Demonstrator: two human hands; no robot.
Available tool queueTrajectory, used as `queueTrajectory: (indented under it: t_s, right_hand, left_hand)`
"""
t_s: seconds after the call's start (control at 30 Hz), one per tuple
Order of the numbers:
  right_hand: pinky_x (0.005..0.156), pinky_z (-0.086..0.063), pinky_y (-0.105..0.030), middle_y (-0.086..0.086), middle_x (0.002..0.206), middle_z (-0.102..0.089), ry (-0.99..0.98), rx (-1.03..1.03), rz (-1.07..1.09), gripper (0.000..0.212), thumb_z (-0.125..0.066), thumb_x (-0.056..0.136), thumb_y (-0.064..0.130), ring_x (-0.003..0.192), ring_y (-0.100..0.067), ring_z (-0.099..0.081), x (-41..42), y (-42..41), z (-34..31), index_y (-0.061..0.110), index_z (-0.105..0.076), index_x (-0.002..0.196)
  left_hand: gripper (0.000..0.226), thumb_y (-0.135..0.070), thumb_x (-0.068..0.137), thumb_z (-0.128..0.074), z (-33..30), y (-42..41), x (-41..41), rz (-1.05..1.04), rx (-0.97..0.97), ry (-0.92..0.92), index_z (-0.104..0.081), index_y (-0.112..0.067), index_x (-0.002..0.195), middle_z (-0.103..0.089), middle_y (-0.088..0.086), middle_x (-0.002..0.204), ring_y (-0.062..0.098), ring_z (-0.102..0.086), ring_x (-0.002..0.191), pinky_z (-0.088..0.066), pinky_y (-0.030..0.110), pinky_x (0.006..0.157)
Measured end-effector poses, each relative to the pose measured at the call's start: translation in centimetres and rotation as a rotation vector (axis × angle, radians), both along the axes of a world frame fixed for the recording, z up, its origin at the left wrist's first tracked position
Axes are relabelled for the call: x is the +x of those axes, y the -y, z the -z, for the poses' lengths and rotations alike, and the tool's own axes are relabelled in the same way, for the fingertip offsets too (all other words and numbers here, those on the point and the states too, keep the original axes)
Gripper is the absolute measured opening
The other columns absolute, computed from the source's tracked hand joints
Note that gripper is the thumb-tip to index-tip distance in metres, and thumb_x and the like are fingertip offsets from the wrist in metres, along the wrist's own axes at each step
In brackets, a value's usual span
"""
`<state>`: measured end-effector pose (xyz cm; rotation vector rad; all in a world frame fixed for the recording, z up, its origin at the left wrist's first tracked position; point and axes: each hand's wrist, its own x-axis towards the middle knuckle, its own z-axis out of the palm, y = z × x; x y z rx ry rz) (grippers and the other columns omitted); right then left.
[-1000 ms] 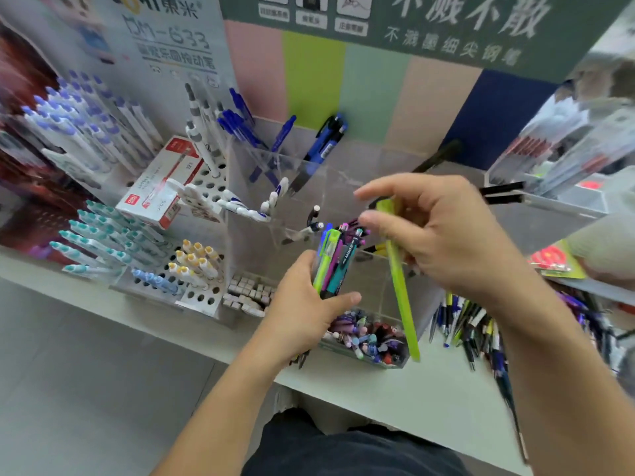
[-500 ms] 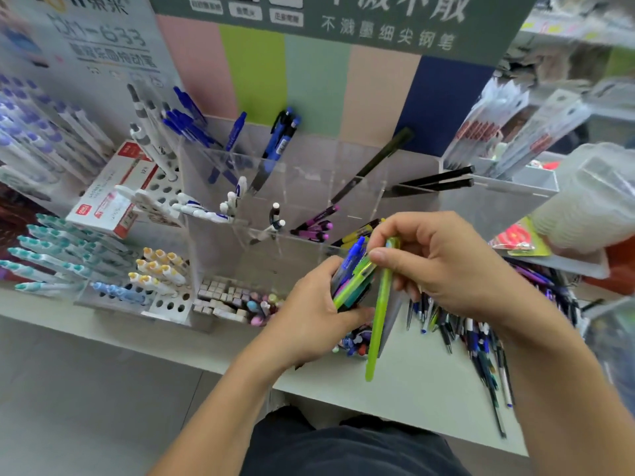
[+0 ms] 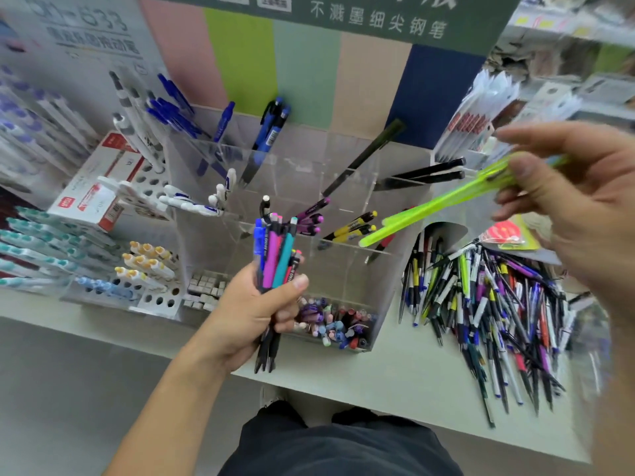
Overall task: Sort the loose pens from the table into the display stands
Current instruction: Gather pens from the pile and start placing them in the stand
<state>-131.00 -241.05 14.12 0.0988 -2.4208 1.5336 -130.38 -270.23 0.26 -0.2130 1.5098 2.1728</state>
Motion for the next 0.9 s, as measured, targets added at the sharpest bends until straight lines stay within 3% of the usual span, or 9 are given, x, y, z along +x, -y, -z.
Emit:
queueTrajectory:
  t_s: [0.1,0.2,0.3,0.47,0.67,0.73,0.8,0.83,0.9]
  right_hand:
    - [0.066,-0.062,-0.027,0.002,0.080,-0.075,0.015,0.024,-0.058,0.016,-0.067,0.094,0.010,0.068,-0.014,-0.074,0.5,5.4,2.2,0.018,-0.074,0.106]
    - [0.067,-0.062,-0.032,0.005,0.079,-0.075,0.009,0.119,-0.120,0.011,-0.071,0.093,0.011,0.068,-0.009,-0.073,0.4,12.5,6.1,0.015,-0.077,0.101]
    - [0.069,-0.059,-0.041,0.001,0.082,-0.073,-0.045,0.199,-0.141,0.010,-0.069,0.093,0.013,0.073,-0.015,-0.071,-0.4,18.3,9.8,0.011,-0.076,0.100]
    - [0.073,-0.052,-0.044,-0.010,0.085,-0.070,-0.041,0.414,-0.134,0.009,-0.064,0.094,0.011,0.079,-0.029,-0.064,-3.0,23.7,14.2,0.005,-0.070,0.090]
    - [0.085,-0.049,-0.043,-0.017,0.110,-0.070,0.214,0.483,-0.167,0.025,-0.066,0.094,0.015,0.102,-0.037,-0.063,-4.6,26.0,16.7,0.004,-0.065,0.117]
    - [0.083,-0.052,-0.033,-0.014,0.124,-0.065,0.262,0.519,-0.216,0.037,-0.066,0.095,0.014,0.111,-0.034,-0.061,-4.5,25.8,16.4,0.008,-0.058,0.131]
    - [0.067,-0.047,-0.007,-0.007,0.134,-0.057,0.263,0.561,-0.274,0.044,-0.063,0.096,0.012,0.116,-0.028,-0.058,-3.5,24.7,15.1,0.013,-0.053,0.139]
    - [0.070,-0.046,-0.005,-0.005,0.135,-0.057,0.211,0.566,-0.293,0.043,-0.063,0.097,0.012,0.116,-0.025,-0.058,-2.9,24.0,14.4,0.014,-0.055,0.139]
    - [0.085,-0.052,-0.021,0.002,0.121,-0.066,0.102,0.482,-0.272,0.028,-0.064,0.097,0.016,0.105,-0.016,-0.063,-1.6,22.3,13.0,0.016,-0.066,0.125]
  left_hand:
    - [0.053,-0.019,0.070,-0.089,-0.6,1.8,0.7,-0.125,0.027,-0.012,-0.058,-0.009,0.112,-0.049,-0.003,0.066,0.007,-0.037,0.044,-0.034,0.018,0.039]
    - [0.036,-0.010,0.073,-0.084,-0.7,4.4,1.5,-0.368,0.023,0.025,-0.060,-0.013,0.100,-0.048,-0.004,0.063,0.005,-0.035,0.041,-0.031,0.016,0.037]
    - [0.020,-0.022,0.077,-0.073,-0.4,7.3,2.7,-0.523,-0.031,0.071,-0.058,-0.017,0.089,-0.046,-0.001,0.063,0.006,-0.036,0.042,-0.032,0.016,0.036]
    - [0.012,-0.016,0.086,-0.069,0.3,9.9,4.3,-0.537,-0.062,0.131,-0.057,-0.015,0.090,-0.046,-0.001,0.063,0.007,-0.037,0.044,-0.033,0.017,0.037]
    - [0.033,-0.019,0.074,-0.075,0.6,10.6,4.3,-0.476,-0.016,0.145,-0.058,-0.009,0.101,-0.049,-0.001,0.065,0.008,-0.041,0.047,-0.037,0.017,0.041]
    - [0.041,-0.017,0.072,-0.077,0.6,10.4,4.2,-0.416,-0.002,0.140,-0.055,-0.007,0.105,-0.051,-0.002,0.066,0.009,-0.044,0.049,-0.040,0.018,0.042]
    - [0.040,-0.014,0.073,-0.077,0.4,10.2,4.0,-0.345,0.017,0.151,-0.053,-0.006,0.105,-0.054,-0.002,0.067,0.010,-0.049,0.052,-0.044,0.019,0.045]
    - [0.038,-0.014,0.074,-0.077,0.4,10.0,3.9,-0.303,0.019,0.153,-0.054,-0.006,0.103,-0.056,-0.001,0.068,0.010,-0.051,0.054,-0.046,0.020,0.047]
    - [0.030,-0.013,0.078,-0.077,0.2,9.4,3.6,-0.199,0.000,0.136,-0.056,-0.007,0.100,-0.060,0.001,0.071,0.012,-0.054,0.056,-0.047,0.021,0.048]
